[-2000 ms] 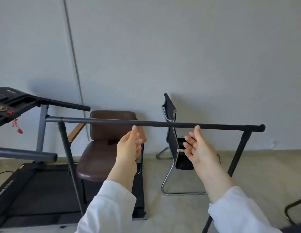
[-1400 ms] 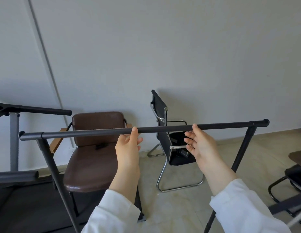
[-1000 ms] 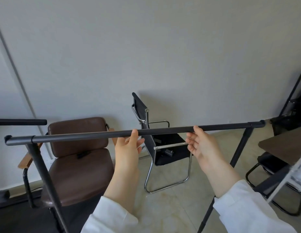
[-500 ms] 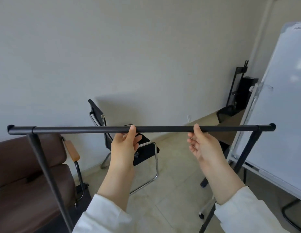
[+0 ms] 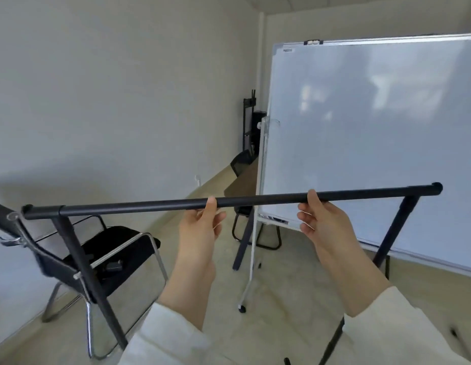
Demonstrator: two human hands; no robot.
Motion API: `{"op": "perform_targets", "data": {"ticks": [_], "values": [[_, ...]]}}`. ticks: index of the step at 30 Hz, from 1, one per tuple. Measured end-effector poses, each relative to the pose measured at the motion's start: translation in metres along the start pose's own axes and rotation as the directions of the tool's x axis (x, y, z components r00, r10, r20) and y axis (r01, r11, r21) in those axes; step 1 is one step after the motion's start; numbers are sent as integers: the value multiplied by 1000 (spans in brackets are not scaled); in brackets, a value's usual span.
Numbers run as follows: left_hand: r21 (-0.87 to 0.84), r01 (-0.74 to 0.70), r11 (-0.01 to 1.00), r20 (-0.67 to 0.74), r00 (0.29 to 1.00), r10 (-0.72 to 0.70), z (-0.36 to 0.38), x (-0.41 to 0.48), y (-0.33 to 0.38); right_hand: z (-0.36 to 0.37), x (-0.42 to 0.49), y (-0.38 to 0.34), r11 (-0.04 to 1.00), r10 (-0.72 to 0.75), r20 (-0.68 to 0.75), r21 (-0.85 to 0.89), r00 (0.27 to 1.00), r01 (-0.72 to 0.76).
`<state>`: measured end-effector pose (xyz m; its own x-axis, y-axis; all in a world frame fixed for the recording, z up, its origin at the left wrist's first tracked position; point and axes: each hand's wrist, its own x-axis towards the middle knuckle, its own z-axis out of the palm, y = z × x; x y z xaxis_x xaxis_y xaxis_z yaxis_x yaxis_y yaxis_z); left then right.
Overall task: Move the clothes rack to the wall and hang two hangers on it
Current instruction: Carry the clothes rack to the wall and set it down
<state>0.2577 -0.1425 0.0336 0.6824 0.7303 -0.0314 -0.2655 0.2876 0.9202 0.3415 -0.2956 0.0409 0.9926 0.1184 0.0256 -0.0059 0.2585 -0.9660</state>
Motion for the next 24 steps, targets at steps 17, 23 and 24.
{"op": "perform_targets", "data": {"ticks": [17,23,24], "values": [[116,201,973,467,853,-231,245,-131,-95,-292,-19,-76,991,-115,-442,5,890,130],[168,252,953,599,742,-301,331,-203,-135,-406,-38,-103,984,-152,-569,-14,808,175],[176,259,950,616,723,-311,345,-214,-141,-422,-42,-107,982,-160,-588,-15,793,188]]}}
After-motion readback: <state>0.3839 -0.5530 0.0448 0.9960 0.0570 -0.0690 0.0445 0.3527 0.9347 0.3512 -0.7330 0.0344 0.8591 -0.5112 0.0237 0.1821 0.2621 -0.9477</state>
